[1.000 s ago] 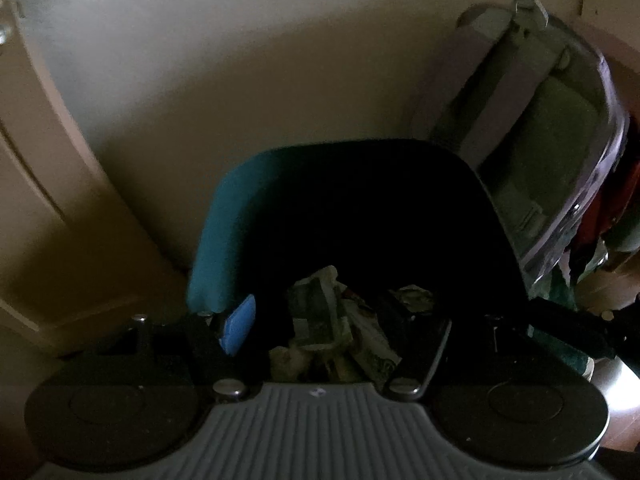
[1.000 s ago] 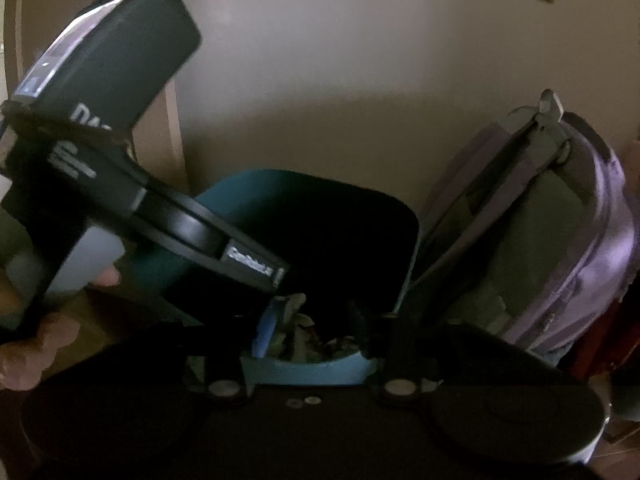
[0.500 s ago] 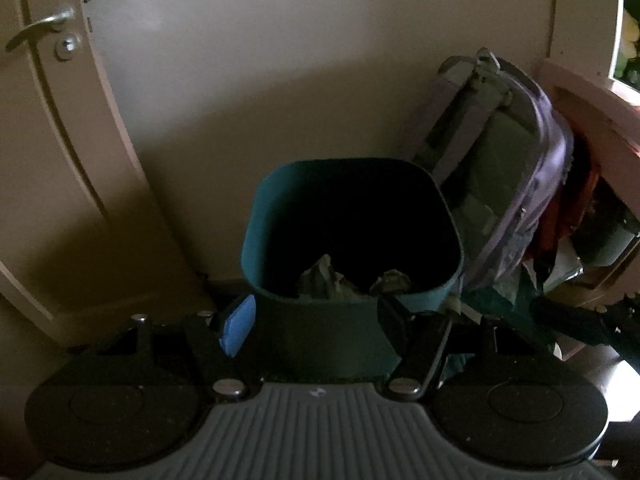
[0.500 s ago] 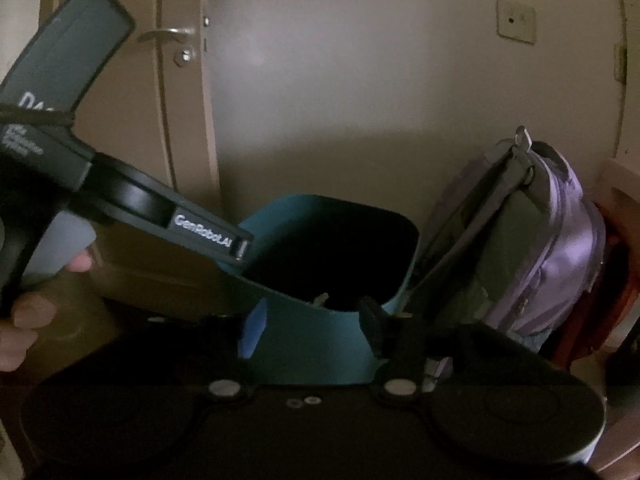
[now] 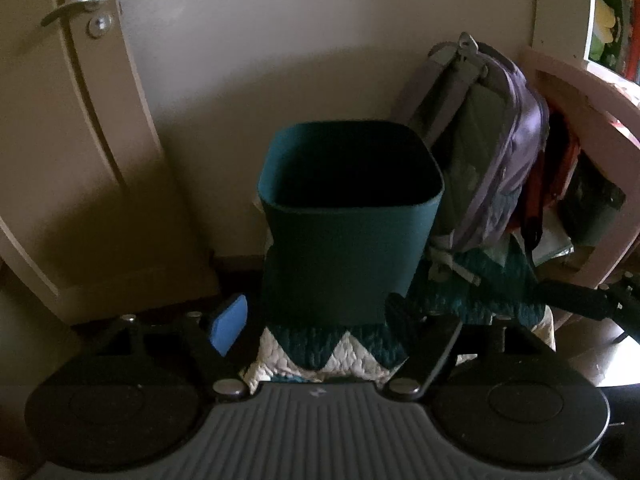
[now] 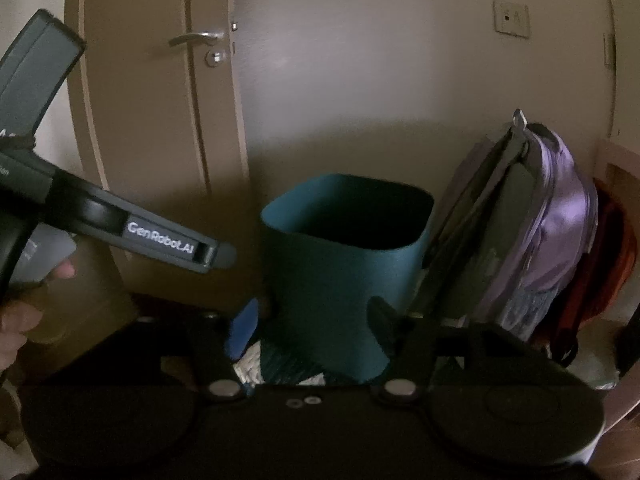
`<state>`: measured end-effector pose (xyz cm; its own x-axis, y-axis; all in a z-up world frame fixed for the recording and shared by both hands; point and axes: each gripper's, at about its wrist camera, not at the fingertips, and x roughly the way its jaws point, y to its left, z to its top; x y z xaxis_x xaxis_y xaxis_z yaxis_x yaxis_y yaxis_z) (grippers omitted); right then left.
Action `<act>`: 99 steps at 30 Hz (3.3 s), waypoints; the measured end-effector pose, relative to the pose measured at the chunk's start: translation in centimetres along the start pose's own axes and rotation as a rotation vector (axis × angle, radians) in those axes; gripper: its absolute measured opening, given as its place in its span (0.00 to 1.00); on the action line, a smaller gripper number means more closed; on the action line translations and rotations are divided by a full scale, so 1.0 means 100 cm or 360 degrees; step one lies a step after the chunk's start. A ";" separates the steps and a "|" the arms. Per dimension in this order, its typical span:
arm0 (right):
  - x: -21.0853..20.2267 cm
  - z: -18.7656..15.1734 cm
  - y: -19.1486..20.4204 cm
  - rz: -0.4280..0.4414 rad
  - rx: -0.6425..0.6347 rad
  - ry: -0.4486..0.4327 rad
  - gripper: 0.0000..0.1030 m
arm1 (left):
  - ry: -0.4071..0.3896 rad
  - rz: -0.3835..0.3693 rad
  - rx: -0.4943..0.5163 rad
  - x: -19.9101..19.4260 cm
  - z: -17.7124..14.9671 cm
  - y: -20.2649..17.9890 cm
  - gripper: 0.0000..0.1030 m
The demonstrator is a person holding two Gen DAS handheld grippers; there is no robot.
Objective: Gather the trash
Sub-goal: 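Lower both tools from the wastebasket down to the trash on the floor, then grasp the red plastic bag with the left tool while the right tool grasps the pink mesh pouf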
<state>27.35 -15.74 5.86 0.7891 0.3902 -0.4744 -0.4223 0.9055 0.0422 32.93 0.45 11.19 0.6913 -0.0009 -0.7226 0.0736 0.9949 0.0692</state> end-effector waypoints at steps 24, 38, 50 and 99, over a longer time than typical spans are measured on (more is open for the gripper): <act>0.129 -0.167 -0.014 0.0105 0.0122 0.0415 0.92 | 0.0358 -0.0232 -0.0035 0.176 -0.154 0.038 0.99; 0.273 -0.296 -0.026 0.0155 0.0006 0.0889 0.93 | 0.0848 -0.0249 0.0124 0.355 -0.255 0.034 0.99; 0.361 -0.389 -0.027 0.0286 -0.0202 0.1102 0.91 | 0.0933 -0.0166 0.0183 0.470 -0.316 0.004 0.99; 0.320 -0.344 -0.051 0.0160 0.0106 0.0990 0.09 | 0.1056 -0.0238 0.0048 0.433 -0.308 0.006 0.40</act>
<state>39.41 -13.66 -39.80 0.3320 0.3218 -0.8867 -0.4364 0.8858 0.1580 40.76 4.16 -41.27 0.0854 -0.0664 -0.9941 0.1610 0.9856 -0.0520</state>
